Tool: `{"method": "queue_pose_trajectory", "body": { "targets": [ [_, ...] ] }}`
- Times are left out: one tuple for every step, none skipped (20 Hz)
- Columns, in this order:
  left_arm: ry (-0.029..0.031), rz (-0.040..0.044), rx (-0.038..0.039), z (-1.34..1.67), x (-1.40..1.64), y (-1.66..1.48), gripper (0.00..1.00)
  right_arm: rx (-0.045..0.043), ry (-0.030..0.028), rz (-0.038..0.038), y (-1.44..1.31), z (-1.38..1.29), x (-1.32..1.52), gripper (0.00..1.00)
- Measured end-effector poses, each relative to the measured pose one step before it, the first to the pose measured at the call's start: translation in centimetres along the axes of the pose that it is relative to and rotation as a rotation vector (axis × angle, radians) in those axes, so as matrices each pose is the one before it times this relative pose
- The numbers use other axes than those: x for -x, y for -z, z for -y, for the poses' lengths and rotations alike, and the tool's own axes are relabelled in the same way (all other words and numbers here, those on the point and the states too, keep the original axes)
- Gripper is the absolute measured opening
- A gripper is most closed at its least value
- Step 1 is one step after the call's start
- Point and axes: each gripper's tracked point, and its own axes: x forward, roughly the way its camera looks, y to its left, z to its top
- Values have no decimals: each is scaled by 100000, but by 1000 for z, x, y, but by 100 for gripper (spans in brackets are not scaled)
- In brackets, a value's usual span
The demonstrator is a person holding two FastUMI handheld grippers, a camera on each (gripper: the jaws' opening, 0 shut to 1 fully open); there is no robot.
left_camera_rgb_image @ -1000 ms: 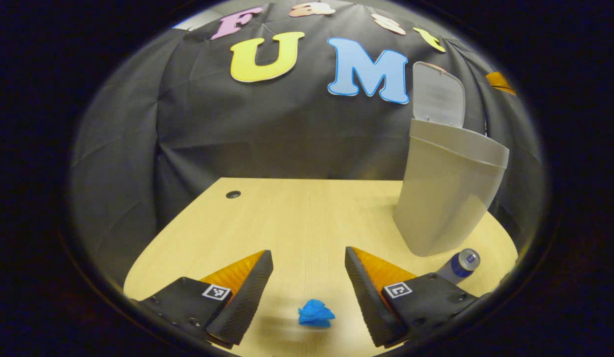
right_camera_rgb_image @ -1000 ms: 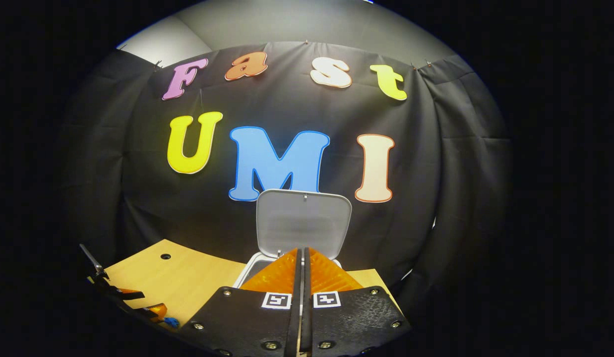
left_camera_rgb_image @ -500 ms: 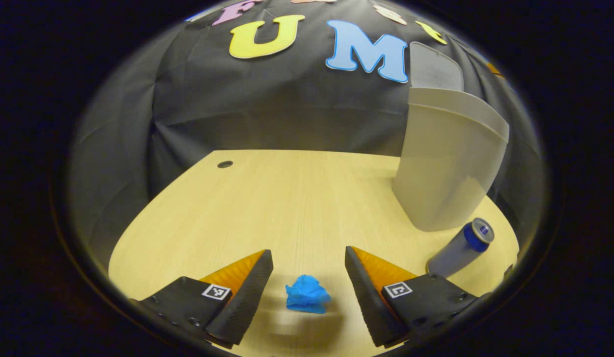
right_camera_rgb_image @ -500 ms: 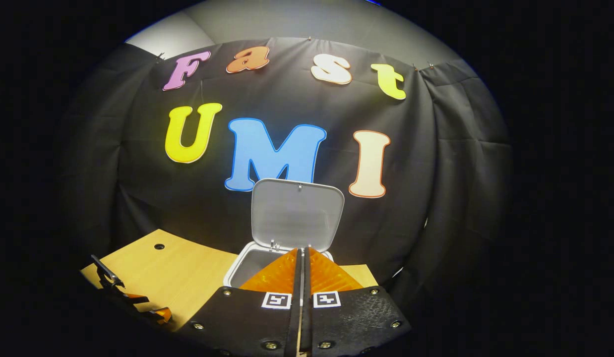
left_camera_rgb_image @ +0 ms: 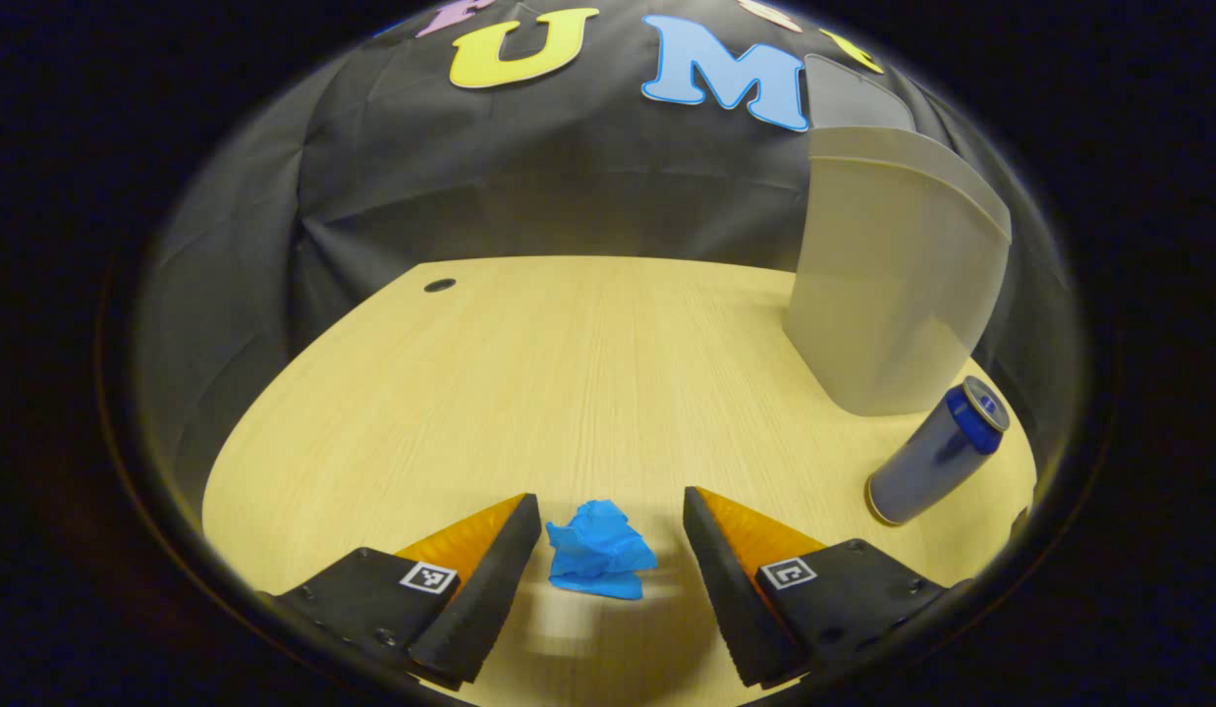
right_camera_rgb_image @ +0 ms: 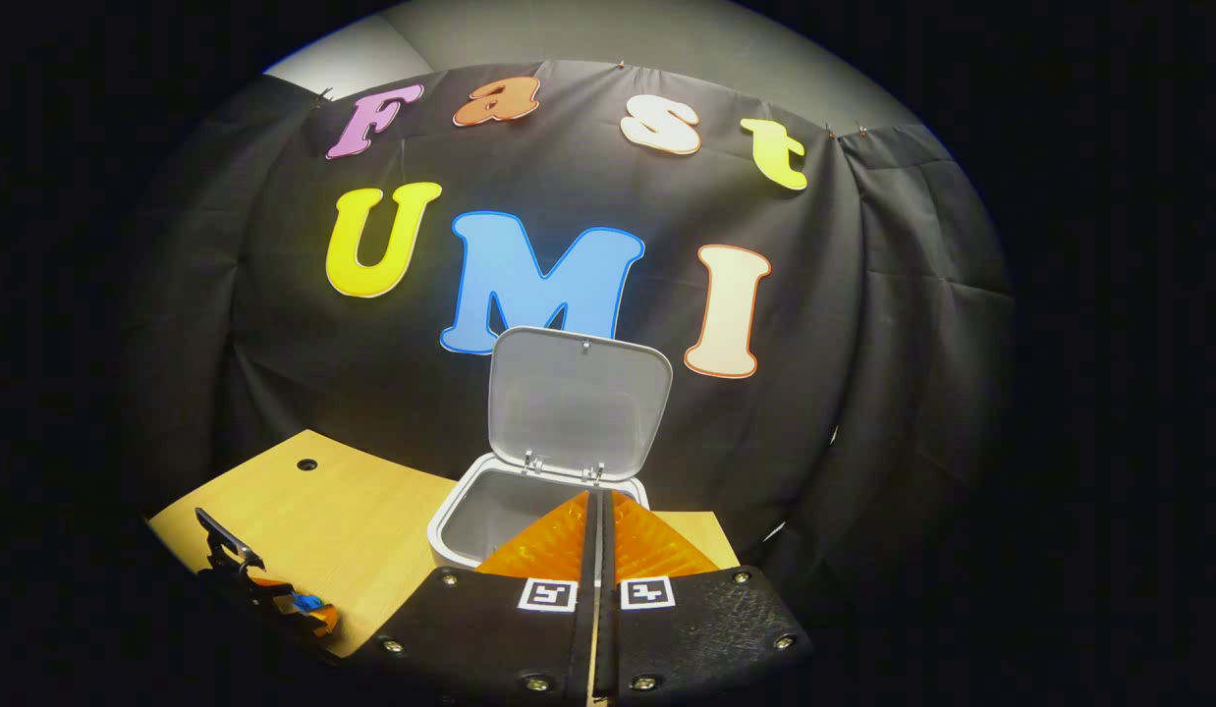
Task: Press the lid of the desktop garbage bin to open it, pick up the crumpled paper on the desktop and throw it into the bin, then pick up the pop can on the desktop and drop it into the bin, and finally close the garbage bin lid.
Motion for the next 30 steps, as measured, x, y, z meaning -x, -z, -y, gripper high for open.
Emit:
{"method": "queue_pose_trajectory", "body": {
  "targets": [
    [-144,-254,-597,-92,33,459,96,-158,257,274,-73,52,135,2],
    [-279,-318,-757,2,-74,250,96,-109,147,132,58,8,151,2],
    [-337,-753,-351,77,-37,267,95,241,136,31,-2,37,96,2],
    [-651,-618,-84,-6,-50,286,96,614,174,-119,192,136,114,2],
    [-418,-490,241,-393,-210,350,87,666,272,-411,130,188,76,2],
    [-605,-785,374,-194,-88,266,77,199,365,-501,239,238,32,2],
    [-1180,-816,325,-205,4,304,73,-451,382,-265,88,155,111,2],
    [90,-346,468,70,-86,28,68,-893,180,-176,72,126,29,2],
    [-1028,261,-265,-251,-62,59,61,-837,132,-173,-6,76,21,2],
    [-278,287,-240,-129,62,-442,58,-478,244,-41,100,87,46,2],
    [380,-1121,318,140,-68,227,53,-201,127,-44,-72,111,-63,2],
    [-1847,-9,-1183,-334,10,-157,55,-122,-34,98,61,80,-1,2],
    [-188,-994,121,-17,-176,186,42,76,-42,27,-64,-39,18,2],
    [-83,-428,246,-39,30,-153,43,111,-91,126,44,-17,-39,2],
    [10,-101,232,6,-22,-215,43,72,-113,124,1,-38,50,2],
    [-470,468,140,-130,121,-454,43,46,-193,44,-19,6,-59,2],
    [-352,497,369,-157,42,-390,43,77,-154,-13,64,-34,2,2],
    [-192,933,763,-52,163,-747,43,155,-50,83,64,35,-88,2],
    [49,1313,923,-75,176,-963,43,60,9,162,-5,12,-35,2],
    [-98,1602,789,-4,329,-1286,42,-46,-79,102,61,31,-52,2],
    [22,2467,434,11,260,-1565,41,-221,-98,124,-3,18,-61,2],
    [463,2914,711,136,276,-1876,40,-401,-306,57,118,44,-55,2],
    [846,3299,818,285,291,-2095,39,-354,-171,-80,108,23,-71,2],
    [937,3178,466,308,260,-2168,43,-490,-249,-115,193,31,-168,2],
    [1134,3352,-178,324,441,-2153,39,-699,-295,15,45,-28,-67,2],
    [847,2749,-750,441,211,-2135,39,-865,-265,217,89,39,-79,2],
    [878,2440,-1056,522,38,-2169,39,-881,-170,216,11,71,-67,2],
    [1104,2771,-1282,588,97,-2091,40,-949,-45,354,106,77,-87,2],
    [1103,2406,-1717,710,-92,-2106,41,-921,183,545,5,175,-44,2],
    [1662,2542,-1908,752,-2,-2322,43,-766,350,420,130,219,-33,2]
  ]
}}
